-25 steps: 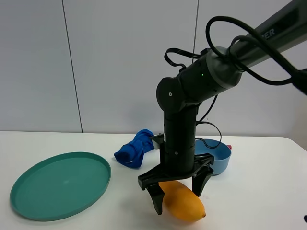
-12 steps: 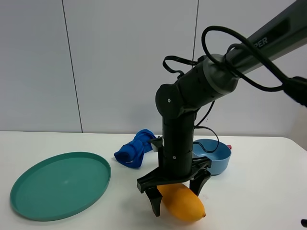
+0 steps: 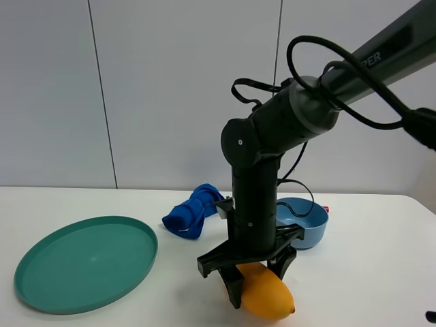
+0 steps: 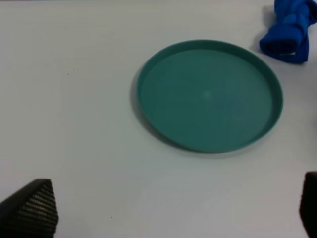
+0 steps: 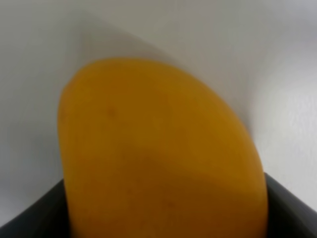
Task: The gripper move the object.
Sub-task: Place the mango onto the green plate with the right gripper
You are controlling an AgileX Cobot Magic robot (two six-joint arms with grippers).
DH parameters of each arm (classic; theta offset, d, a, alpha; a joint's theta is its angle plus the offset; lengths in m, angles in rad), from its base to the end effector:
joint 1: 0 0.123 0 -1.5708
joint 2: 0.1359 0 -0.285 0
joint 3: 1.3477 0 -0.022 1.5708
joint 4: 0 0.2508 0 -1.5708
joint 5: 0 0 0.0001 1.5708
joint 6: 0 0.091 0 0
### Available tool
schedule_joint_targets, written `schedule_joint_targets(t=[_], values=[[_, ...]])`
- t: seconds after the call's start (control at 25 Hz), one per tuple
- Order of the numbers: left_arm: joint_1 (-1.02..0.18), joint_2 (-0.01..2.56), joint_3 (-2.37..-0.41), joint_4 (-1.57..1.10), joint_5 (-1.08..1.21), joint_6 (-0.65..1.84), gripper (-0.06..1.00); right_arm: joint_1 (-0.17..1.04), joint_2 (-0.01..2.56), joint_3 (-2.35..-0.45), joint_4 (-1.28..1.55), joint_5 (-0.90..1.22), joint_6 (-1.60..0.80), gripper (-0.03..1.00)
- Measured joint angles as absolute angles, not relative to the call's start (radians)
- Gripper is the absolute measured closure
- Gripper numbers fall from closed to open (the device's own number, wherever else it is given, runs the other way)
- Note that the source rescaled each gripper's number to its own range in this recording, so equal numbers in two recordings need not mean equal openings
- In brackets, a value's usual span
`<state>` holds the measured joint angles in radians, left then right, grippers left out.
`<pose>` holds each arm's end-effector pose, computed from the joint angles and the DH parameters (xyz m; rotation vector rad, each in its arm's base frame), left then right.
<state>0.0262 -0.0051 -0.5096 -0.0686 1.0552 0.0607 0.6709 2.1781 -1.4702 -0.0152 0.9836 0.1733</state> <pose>-0.0065 -0.0056 0.2805 0.0384 2.0220 -0.0268 0.3191 0.2518 0.1139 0.7803 -3.0166 0.0392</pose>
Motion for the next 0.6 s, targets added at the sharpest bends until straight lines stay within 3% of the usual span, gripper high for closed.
schedule_joint_targets(t=[0.2, 0.6], values=[[0.026, -0.005, -0.510, -0.069, 1.055, 0.061, -0.06, 0.676, 2.056, -1.497, 0.017, 0.977, 0.143, 0.97], [0.026, -0.005, -0.510, -0.069, 1.055, 0.061, -0.06, 0.746, 2.029, -1.850, 0.063, 0.955, -0.056, 0.97]])
